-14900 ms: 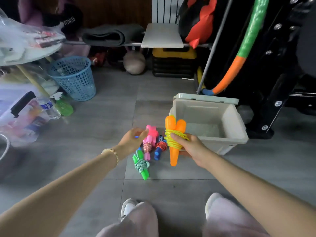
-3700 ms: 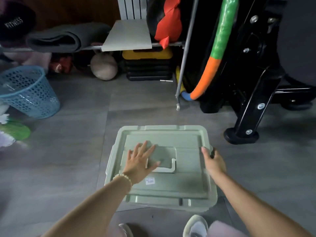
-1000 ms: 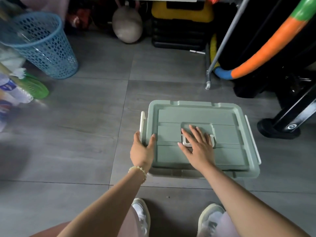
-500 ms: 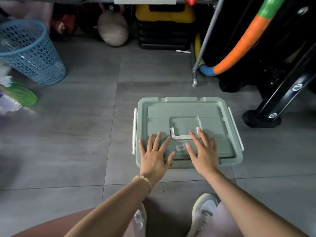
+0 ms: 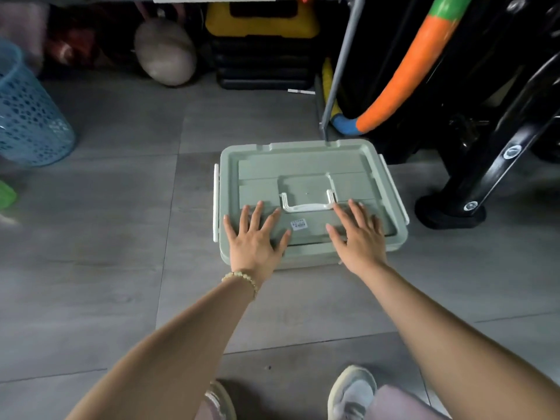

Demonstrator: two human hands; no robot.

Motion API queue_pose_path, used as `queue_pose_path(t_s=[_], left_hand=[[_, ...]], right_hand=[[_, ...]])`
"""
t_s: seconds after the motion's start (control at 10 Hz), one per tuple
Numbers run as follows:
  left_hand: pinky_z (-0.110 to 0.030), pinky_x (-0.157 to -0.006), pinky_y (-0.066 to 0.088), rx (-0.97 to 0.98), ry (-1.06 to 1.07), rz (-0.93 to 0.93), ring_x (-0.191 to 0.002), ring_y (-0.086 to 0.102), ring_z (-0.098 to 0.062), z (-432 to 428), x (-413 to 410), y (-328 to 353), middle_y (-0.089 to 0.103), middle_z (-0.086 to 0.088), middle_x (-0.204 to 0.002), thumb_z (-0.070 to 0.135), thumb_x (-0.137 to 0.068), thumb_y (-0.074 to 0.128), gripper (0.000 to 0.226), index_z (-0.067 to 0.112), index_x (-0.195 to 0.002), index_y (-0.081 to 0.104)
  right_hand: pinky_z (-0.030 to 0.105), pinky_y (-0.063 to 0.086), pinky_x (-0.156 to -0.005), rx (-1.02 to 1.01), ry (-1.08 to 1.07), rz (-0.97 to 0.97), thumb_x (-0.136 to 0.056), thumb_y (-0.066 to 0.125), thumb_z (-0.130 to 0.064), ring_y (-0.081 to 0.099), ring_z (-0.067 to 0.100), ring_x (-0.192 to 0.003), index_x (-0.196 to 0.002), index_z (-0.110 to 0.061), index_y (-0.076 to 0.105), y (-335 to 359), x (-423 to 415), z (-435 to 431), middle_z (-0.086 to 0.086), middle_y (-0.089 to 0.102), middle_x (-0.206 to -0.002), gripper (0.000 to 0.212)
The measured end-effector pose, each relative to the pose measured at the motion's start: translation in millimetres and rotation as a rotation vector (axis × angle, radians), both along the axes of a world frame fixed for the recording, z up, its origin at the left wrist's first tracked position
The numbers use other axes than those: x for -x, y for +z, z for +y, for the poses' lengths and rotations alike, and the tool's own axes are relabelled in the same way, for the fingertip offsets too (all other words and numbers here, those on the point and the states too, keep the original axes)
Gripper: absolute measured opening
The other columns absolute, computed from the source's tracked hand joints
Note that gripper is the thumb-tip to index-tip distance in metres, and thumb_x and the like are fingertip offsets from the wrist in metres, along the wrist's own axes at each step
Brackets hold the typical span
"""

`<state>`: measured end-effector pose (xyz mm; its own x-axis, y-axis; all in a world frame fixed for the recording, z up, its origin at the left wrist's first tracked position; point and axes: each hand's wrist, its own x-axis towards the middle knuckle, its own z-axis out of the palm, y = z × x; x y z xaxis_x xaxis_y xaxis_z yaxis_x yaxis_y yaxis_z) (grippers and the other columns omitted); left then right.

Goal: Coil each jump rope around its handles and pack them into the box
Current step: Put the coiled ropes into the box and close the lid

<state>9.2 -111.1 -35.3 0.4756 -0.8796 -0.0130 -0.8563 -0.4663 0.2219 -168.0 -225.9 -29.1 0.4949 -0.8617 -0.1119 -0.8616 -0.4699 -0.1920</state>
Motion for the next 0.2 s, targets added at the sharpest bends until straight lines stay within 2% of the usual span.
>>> queue_pose_path(t_s=[0.1,0.2], left_hand=[[-0.056,-0.115,-0.005,-0.039,-0.017,0.008,-0.146,0.012,-0.024,-12.7,-5.9,1.0,0.022,0.004,-0.157,0.067,-0.087,0.008,0.068,0.038,-0.144,0.032],[-0.053,-0.116,-0.005,-0.062,-0.055,0.039,-0.147,0.007,-0.024,-12.5,-7.7,9.8,0.013,0.003,-0.159,0.064,-0.092,0.016,0.062,0.038,-0.149,0.017]], right_hand=[[0.041,0.001,-0.117,-0.025,-0.018,0.015,-0.098,0.023,-0.049,0.002,0.018,-0.147,-0.148,-0.036,0.016,-2.7,-4.5,-9.0,0.000,0.006,-0.159,0.052],[0.042,-0.003,-0.118,-0.040,-0.027,-0.014,-0.099,0.019,-0.047,-0.003,0.018,-0.147,-0.149,-0.035,0.009,6.1,-8.6,-6.7,-0.002,0.001,-0.160,0.052]])
